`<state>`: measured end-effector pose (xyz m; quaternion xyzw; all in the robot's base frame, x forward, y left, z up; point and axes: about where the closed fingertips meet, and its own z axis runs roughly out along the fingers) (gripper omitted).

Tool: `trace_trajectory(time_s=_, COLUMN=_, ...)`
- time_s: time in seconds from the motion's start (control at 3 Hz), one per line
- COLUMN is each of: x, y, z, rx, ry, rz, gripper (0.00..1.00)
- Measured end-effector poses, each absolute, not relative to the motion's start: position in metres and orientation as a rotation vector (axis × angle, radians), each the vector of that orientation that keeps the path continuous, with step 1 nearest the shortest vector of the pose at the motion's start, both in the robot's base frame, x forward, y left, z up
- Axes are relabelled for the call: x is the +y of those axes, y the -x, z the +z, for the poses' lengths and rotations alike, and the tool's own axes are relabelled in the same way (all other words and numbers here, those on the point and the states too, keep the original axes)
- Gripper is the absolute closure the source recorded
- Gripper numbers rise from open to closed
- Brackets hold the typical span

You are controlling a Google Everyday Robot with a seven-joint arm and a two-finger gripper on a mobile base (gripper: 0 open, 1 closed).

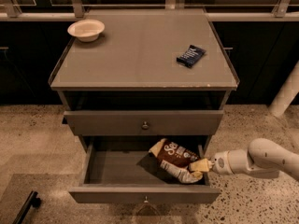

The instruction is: Pick brown chip bag from middle drawer and place on counter

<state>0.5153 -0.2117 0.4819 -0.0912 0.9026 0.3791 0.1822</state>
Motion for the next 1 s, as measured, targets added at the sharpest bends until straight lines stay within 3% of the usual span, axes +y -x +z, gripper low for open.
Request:
trace_trajectory(time_s=0.33, x=-0.2117, y=-0.5153, z=0.4819, rx=2.548, ry=0.258, rz=1.070, gripper=0.11)
trace_trajectory(time_s=0.67, x=-0.2116, y=-0.5153, z=0.4818, rx=2.548, ry=0.258, rz=1.070, gripper=0.00)
trace_trajectory(time_s=1.0, x=-0.2116, y=-0.5153, z=0.4818, rx=2.548, ry=0.258, rz=1.070, gripper=0.00)
